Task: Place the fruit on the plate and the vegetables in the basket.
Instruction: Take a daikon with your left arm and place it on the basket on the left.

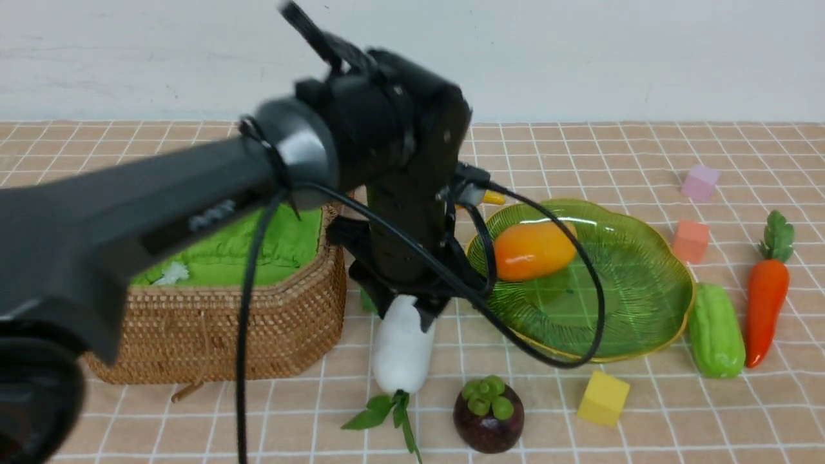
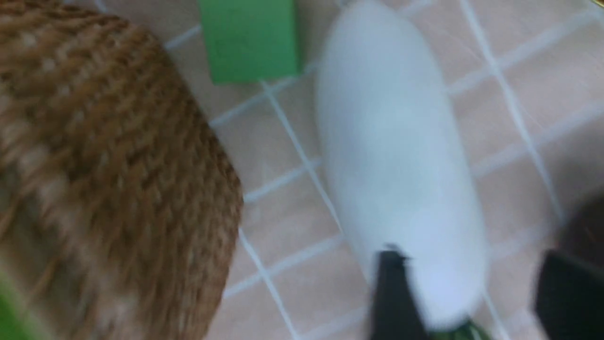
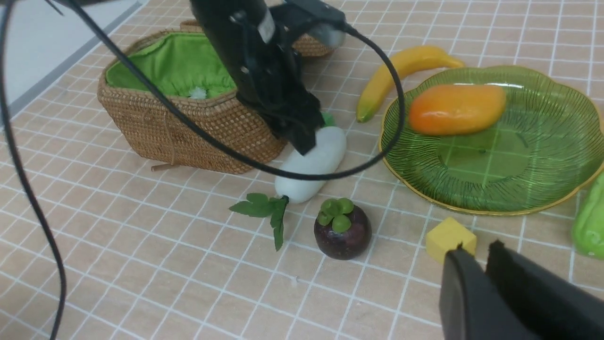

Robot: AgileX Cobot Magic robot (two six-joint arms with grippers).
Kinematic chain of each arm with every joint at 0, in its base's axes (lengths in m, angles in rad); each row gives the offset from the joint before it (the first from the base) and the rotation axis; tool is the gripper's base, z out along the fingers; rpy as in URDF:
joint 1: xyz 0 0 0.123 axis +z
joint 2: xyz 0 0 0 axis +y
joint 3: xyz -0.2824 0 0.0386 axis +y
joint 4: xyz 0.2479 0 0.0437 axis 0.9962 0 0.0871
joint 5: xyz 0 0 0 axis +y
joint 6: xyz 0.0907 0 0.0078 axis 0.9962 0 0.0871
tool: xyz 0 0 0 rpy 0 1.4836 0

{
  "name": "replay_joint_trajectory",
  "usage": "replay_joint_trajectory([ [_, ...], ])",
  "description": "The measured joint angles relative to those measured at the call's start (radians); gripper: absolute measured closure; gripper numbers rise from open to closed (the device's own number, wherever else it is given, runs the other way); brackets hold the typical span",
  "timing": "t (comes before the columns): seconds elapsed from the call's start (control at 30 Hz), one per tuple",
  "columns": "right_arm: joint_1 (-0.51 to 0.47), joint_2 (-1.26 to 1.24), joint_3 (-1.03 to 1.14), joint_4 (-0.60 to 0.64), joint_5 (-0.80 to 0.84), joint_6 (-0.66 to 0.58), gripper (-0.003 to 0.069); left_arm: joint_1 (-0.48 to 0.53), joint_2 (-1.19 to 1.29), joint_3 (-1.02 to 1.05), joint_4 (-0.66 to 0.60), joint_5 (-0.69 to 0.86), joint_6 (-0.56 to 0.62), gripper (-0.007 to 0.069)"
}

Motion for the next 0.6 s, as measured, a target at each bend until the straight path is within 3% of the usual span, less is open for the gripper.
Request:
replay_joint_trajectory([
  [0.07, 0.0, 0.0, 0.0, 0.0, 0.0, 0.0, 0.0571, 0.0, 0.037, 0.0, 0.025, -0.039, -0.009, 0.0036],
  [0.2, 0.0, 0.0, 0.002, 0.0, 0.005, 0.0, 0.0568, 0.0, 0.097, 0.0, 0.071, -0.088, -0.013, -0.0031],
  [0.3, 0.0, 0.0, 0.003, 0.0, 0.01, -0.001, 0.0568, 0.0, 0.132, 0.0, 0.083, -0.111, -0.014, -0.0022],
  [0.47, 0.0, 0.0, 0.004, 0.0, 0.01, -0.001, 0.0568, 0.0, 0.174, -0.002, 0.085, -0.121, -0.035, 0.0102],
  [0.6, 0.0, 0.0, 0.005, 0.0, 0.01, -0.002, 0.0568, 0.0, 0.175, -0.004, 0.085, -0.115, -0.056, 0.01],
])
